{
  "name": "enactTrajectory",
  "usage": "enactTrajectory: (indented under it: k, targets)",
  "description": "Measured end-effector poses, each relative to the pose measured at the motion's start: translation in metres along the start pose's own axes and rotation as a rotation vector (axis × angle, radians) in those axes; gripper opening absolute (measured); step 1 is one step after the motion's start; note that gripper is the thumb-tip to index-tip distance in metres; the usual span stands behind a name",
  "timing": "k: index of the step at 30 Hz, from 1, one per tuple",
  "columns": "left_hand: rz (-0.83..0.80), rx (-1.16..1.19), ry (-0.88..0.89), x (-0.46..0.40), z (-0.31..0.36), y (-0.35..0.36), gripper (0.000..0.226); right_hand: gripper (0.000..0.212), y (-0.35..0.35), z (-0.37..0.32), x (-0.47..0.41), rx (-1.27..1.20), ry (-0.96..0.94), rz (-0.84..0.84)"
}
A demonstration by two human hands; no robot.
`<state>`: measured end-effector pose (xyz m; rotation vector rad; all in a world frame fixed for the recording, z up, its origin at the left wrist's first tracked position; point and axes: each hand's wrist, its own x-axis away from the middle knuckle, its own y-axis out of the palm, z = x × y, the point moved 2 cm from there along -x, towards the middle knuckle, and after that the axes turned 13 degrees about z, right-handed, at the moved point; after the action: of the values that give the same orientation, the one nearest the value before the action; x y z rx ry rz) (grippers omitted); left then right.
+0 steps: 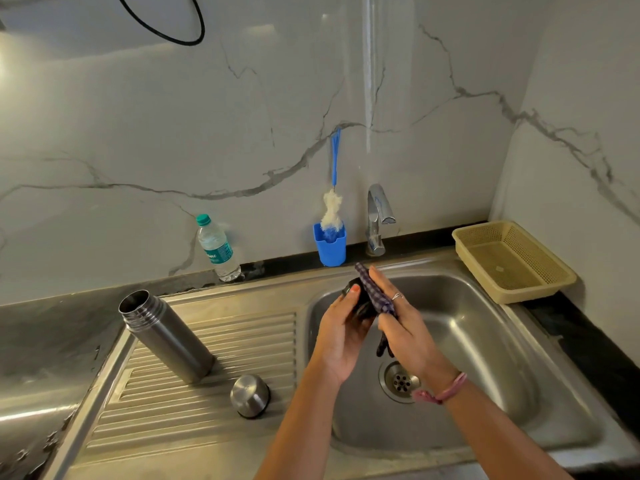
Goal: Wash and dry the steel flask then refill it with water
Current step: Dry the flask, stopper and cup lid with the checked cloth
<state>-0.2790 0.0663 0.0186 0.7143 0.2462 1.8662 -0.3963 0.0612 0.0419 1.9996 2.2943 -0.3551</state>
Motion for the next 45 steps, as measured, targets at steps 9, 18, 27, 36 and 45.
enactTrajectory:
  k: [9, 18, 27, 36, 45]
  targets:
    - [-0.053, -0.049, 0.008, -0.002, 0.003, 0.003, 0.033, 0.055, -0.001, 0.005, -0.007, -0.059, 0.098, 0.029]
    - [0.018, 0.024, -0.025, -0.003, 0.002, -0.001, 0.038, 0.063, -0.001, 0.006, -0.006, -0.112, 0.103, 0.055]
    - [0.040, -0.054, -0.042, -0.002, 0.005, 0.008, 0.033, 0.063, 0.001, 0.006, -0.004, -0.045, 0.065, 0.057]
    - [0.047, 0.050, -0.074, 0.001, 0.003, 0.008, 0.025, 0.062, -0.003, 0.008, -0.009, -0.107, 0.181, 0.108]
    - [0.077, 0.066, -0.080, 0.002, 0.003, 0.007, 0.040, 0.061, -0.005, -0.001, -0.007, -0.062, 0.118, 0.070]
